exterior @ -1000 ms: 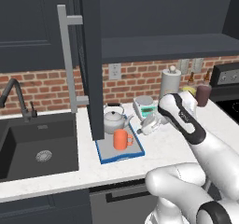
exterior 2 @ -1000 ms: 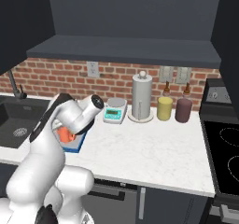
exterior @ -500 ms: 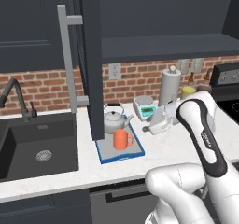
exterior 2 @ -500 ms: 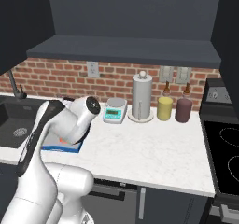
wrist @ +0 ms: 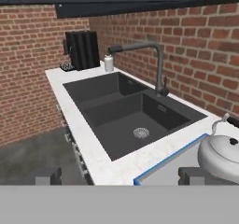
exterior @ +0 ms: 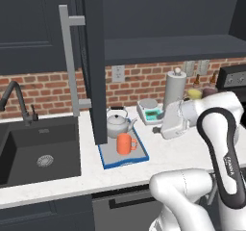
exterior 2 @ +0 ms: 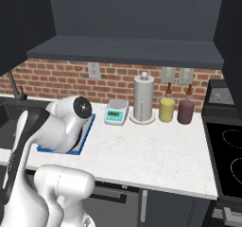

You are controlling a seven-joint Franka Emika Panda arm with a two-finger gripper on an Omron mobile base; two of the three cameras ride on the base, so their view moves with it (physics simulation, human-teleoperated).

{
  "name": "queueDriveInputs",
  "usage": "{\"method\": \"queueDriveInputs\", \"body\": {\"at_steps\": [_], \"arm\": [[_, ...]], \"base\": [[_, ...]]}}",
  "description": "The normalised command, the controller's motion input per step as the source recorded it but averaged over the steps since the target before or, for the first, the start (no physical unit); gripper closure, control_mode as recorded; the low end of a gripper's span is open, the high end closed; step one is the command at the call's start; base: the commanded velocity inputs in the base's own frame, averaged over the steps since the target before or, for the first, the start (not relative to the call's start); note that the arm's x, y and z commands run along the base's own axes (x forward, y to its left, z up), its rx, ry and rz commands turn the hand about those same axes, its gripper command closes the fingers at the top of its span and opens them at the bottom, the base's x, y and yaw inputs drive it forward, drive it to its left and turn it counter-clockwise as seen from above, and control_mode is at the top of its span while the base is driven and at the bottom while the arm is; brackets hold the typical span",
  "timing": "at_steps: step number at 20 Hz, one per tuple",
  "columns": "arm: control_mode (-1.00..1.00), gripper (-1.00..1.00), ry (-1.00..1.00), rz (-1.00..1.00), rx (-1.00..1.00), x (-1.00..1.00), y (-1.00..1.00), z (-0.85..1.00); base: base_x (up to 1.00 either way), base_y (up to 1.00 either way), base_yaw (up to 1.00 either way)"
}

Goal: Pick the kettle from the counter and place it on the tray. Then pick the mug from the cabinet and place it on the tray. Then close the cabinet doors.

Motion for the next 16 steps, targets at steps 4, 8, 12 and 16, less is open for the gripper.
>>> {"method": "queueDriveInputs", "body": {"at_steps": [4,8,12,16], "arm": [[-1.0,-1.0,-0.07,0.0,0.0,-0.38,0.0,0.43],[-1.0,-1.0,-0.08,0.0,0.0,-0.38,0.0,0.43],[-1.0,-1.0,-0.01,0.0,0.0,-0.39,0.0,0.42],[-1.0,-1.0,-0.02,0.0,0.0,-0.5,0.0,0.44]], "base": [[0.0,0.0,0.0],[0.0,0.0,0.0],[0.0,0.0,0.0],[0.0,0.0,0.0]]}}
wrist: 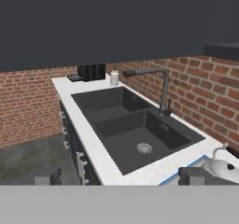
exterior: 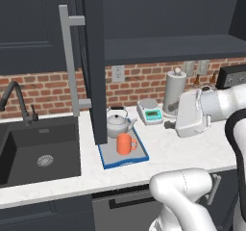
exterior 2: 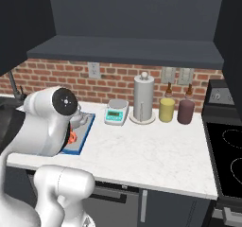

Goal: Pick the kettle from the counter and place it on the tray. Then pick the mug from the cabinet and place it on the tray. Then close the cabinet doors.

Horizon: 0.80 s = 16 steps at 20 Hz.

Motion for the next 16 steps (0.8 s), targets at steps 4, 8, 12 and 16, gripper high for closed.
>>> {"method": "queueDriveInputs", "body": {"at_steps": [4,8,12,16], "arm": [[-1.0,-1.0,-0.01,0.0,0.0,-0.47,0.0,0.39],[-1.0,-1.0,0.0,0.0,0.0,-0.32,0.0,0.3],[-1.0,-1.0,0.0,0.0,0.0,-0.27,-0.01,0.22],[-1.0,-1.0,0.0,0.08,-0.02,-0.34,-0.13,0.19]], "base": [[0.0,0.0,0.0],[0.0,0.0,0.0],[0.0,0.0,0.0],[0.0,0.0,0.0]]}}
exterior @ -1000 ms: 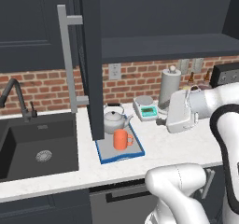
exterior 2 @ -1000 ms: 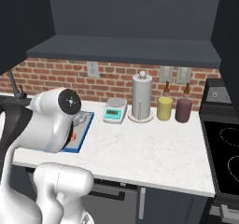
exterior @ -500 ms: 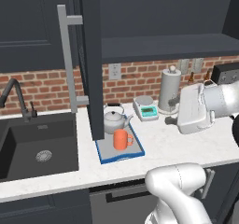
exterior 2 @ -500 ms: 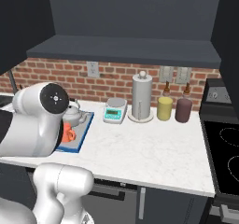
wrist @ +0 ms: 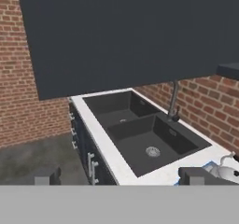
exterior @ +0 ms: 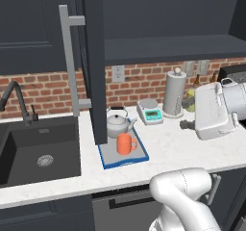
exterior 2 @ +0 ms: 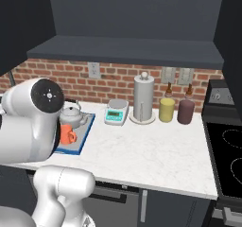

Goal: Pick the kettle from the counter and place it on the tray. Then pick the mug from the cabinet and place it on the tray. Then close the cabinet doors.

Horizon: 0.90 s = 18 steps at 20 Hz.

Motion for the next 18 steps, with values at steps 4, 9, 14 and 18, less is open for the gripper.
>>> {"method": "queueDriveInputs", "body": {"at_steps": [4,9,14,18], "arm": [[-1.0,-1.0,-0.1,0.16,-0.03,-0.37,-0.05,0.19],[-1.0,-1.0,-0.27,0.19,-0.01,-0.37,0.01,0.23],[-1.0,-1.0,-0.34,0.01,0.0,-0.31,0.27,0.27],[-1.0,-1.0,-0.43,0.0,-0.03,-0.3,0.42,0.22]], "base": [[0.0,0.0,0.0],[0.0,0.0,0.0],[0.0,0.0,0.0],[0.0,0.0,0.0]]}}
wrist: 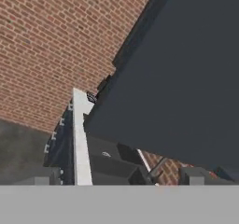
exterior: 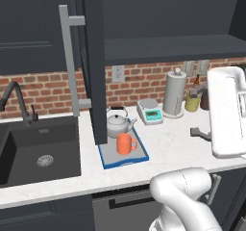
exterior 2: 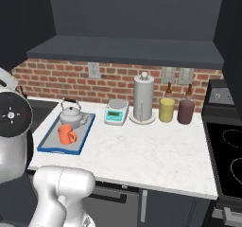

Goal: Pick the kettle from the counter and place it on the tray. Then pick the mug from the cabinet and place it on the tray. Then close the cabinet doors.

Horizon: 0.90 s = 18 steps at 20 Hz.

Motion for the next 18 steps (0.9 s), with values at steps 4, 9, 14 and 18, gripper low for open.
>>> {"method": "queueDriveInputs", "body": {"at_steps": [4,9,14,18], "arm": [[-1.0,-1.0,-0.39,0.0,-0.09,-0.32,0.43,0.17],[-1.0,-1.0,-0.07,0.0,-0.11,-0.14,0.39,0.17],[-1.0,-1.0,0.0,0.0,-0.11,-0.01,0.36,0.1],[-1.0,-1.0,-0.01,0.01,-0.12,0.0,0.4,0.14]], "base": [[0.0,0.0,0.0],[0.0,0.0,0.0],[0.0,0.0,0.0],[0.0,0.0,0.0]]}}
